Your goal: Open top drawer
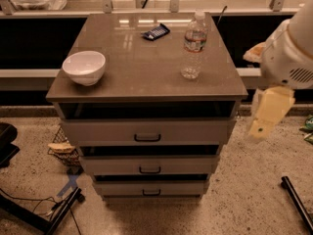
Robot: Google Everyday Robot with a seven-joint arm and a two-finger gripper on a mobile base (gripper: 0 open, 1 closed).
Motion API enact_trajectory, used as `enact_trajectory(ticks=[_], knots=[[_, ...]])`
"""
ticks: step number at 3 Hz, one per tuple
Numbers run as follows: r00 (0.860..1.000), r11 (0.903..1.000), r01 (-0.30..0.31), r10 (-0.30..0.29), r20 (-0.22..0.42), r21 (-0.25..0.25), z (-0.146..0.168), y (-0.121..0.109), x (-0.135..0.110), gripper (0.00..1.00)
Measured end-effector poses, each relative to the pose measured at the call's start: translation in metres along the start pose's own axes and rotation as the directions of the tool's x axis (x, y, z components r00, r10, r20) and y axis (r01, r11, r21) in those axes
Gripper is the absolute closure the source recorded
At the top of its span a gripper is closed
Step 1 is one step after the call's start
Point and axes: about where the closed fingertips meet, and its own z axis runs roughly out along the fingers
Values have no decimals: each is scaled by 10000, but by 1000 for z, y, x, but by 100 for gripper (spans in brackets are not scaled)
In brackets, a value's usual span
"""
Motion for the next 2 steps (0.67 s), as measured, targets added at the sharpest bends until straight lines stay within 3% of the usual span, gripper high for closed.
enact_trajectory(ticks=[1,2], knots=[[9958,9986,532,-528,744,-28,47,24,-14,0],[9821,9928,1194,-1170,1475,-72,103,53,-25,0]])
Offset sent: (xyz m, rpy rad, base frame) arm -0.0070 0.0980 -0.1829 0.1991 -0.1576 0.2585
